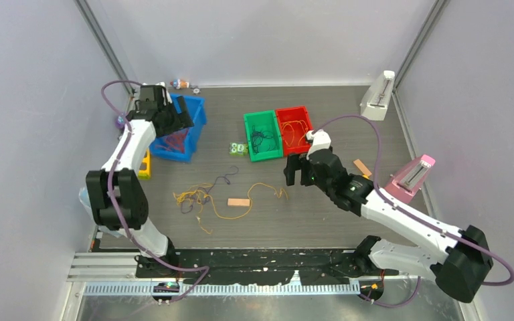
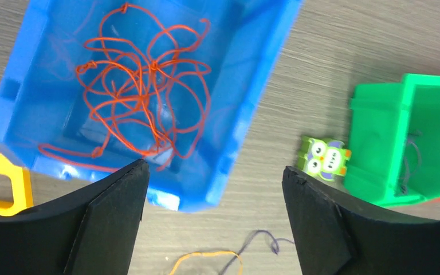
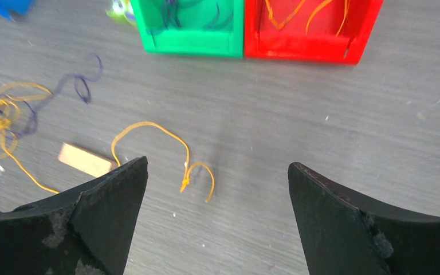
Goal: Untangle the cables
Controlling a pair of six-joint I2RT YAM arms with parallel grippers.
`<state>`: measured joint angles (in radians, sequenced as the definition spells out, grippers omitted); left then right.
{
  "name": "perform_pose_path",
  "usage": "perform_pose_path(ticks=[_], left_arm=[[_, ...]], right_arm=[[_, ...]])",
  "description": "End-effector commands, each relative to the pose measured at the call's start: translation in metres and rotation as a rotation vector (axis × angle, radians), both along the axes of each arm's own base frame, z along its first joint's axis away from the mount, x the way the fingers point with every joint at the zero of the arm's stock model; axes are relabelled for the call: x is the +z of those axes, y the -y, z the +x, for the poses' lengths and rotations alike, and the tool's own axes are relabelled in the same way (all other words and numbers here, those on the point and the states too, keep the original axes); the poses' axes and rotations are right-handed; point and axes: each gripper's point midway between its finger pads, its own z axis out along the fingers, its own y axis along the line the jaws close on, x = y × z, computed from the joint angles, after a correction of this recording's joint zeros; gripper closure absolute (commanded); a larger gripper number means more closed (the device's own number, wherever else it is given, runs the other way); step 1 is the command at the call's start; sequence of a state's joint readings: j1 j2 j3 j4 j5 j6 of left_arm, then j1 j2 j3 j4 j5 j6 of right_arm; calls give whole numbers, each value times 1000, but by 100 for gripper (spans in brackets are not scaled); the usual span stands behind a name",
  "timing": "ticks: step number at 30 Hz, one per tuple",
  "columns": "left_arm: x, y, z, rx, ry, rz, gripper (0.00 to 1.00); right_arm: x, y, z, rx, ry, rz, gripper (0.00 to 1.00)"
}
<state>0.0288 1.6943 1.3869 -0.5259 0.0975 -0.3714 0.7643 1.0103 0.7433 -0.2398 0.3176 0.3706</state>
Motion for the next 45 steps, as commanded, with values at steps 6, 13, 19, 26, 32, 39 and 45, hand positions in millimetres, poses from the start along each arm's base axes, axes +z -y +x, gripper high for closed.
perform_pose_path(ticks=[6, 13, 19, 26, 32, 39, 45], left_arm=[[48, 37, -88, -87, 109, 150, 0], [0, 47, -163, -78, 82, 87, 1], [-25, 34, -201, -6, 67, 66, 7], [-38, 35, -206, -1, 94, 47, 26], [-58, 22, -205, 74, 31, 99, 35], [-57, 17, -201, 156, 76, 65, 46], [-44, 16, -203, 150, 138, 34, 46]], right_arm=[[-63, -17, -20, 92, -264, -98, 0], [-93, -36, -28, 148, -347, -80, 0], [-81, -79, -27, 283, -316, -44, 5], [-59, -140, -11, 352, -277, -25, 18], [-46, -187, -2, 402, -245, 6, 22], [-38, -242, -24, 558, -226, 61, 32], [-51, -272, -46, 655, -249, 98, 38]])
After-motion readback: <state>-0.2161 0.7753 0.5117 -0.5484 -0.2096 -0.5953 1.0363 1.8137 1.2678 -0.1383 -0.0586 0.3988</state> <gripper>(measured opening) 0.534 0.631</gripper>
